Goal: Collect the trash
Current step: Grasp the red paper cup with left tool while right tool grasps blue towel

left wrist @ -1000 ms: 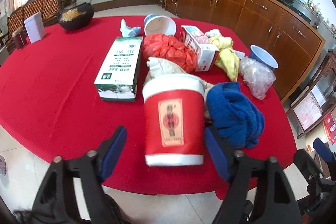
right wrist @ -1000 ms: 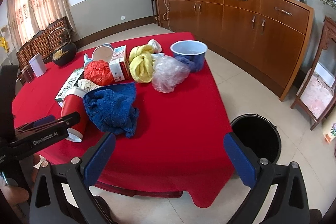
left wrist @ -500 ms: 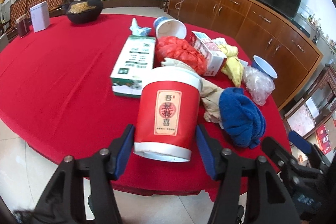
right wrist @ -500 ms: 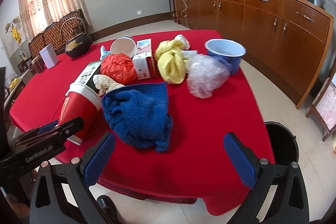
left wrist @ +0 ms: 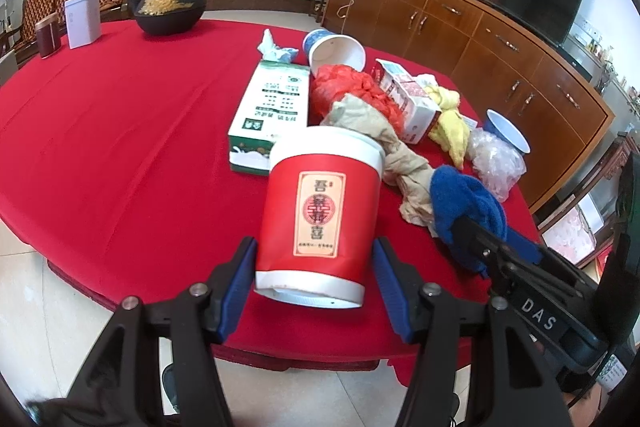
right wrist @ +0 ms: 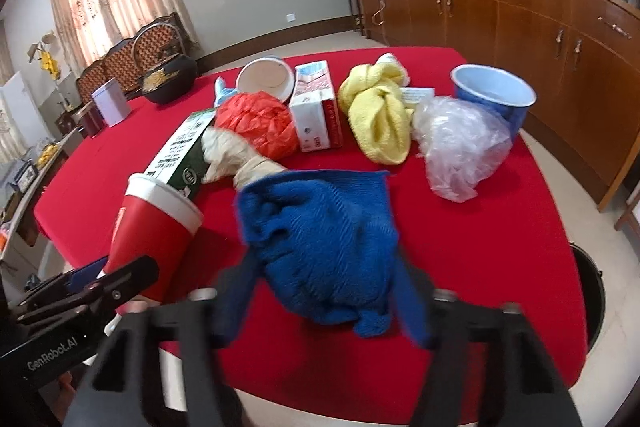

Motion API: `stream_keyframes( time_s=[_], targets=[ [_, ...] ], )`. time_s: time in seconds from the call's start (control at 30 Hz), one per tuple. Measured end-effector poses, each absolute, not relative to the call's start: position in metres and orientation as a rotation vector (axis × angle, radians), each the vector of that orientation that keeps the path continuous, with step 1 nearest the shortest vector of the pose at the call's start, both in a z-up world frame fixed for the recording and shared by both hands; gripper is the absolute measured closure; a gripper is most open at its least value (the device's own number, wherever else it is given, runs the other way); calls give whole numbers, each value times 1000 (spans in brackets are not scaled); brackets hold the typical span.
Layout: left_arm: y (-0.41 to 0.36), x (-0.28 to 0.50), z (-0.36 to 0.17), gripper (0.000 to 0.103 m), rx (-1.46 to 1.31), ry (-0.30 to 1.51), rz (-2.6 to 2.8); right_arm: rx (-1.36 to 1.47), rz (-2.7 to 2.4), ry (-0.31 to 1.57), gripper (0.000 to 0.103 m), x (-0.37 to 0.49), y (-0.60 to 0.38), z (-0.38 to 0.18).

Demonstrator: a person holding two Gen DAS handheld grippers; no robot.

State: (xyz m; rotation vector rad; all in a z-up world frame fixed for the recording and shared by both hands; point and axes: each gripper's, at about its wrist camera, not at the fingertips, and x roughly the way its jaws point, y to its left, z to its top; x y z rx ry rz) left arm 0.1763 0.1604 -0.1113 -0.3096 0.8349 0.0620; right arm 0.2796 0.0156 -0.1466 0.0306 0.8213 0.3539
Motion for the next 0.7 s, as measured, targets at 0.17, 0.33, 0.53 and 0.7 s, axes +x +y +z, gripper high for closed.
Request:
stream_keyframes(
  time_s=[0.17,0.33,0.53,0.7],
  targets=[
    [154,173,-109,44,-308,825,46,31,371,784,58,268,11,-138],
    [141,173,-110,44,-301,831,23,42,352,757,58,255,-4,-127],
    [131,177,-111,39,-262,835,58,18,317,796,57,250,-18,-133],
    [134,182,-121,32,-278,876,74,41,301,818,38,253,-25,-141]
  ],
)
